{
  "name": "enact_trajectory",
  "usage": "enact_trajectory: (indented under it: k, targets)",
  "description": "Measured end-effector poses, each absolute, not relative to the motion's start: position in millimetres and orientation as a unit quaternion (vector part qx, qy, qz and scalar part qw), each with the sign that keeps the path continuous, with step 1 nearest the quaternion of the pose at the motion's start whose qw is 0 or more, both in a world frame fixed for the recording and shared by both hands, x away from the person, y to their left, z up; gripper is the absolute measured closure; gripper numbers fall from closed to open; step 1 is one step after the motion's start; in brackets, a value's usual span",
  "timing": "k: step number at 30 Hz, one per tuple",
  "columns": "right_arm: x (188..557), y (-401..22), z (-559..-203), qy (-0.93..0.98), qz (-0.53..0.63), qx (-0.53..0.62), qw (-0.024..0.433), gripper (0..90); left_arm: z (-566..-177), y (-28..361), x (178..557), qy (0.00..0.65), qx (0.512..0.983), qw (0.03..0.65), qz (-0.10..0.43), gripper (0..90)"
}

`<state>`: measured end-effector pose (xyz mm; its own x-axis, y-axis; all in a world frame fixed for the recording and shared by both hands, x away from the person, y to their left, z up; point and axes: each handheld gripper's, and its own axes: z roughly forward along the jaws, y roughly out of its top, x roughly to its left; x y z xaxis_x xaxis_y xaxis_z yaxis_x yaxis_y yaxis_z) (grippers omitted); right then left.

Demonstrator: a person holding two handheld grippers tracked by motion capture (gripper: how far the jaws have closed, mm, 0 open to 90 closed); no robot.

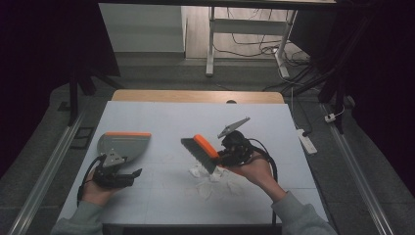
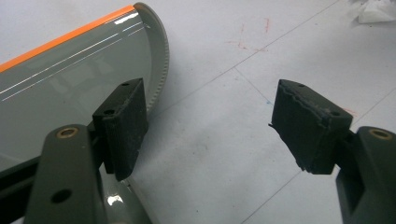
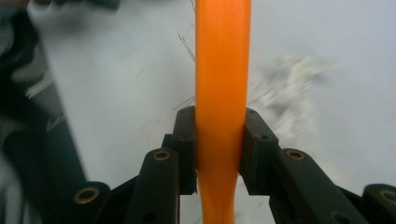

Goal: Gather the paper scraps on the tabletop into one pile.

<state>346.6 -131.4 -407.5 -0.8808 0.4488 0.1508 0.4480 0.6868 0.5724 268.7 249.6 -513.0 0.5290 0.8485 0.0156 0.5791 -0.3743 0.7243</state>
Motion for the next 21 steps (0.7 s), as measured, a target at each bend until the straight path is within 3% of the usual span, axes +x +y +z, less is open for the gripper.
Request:
enact_trajectory:
  k: [11, 21]
  targets:
    - [296, -106, -436, 0.972, 0.192, 0.126, -0.049, 70.9, -514, 249, 269, 0.441, 0.808, 0.338, 0.197, 28.0]
    - [310, -85, -451, 0.986, 0.130, 0.105, -0.010, 70.9, -514, 250, 269, 0.441, 0.808, 0.339, 0.196, 28.0]
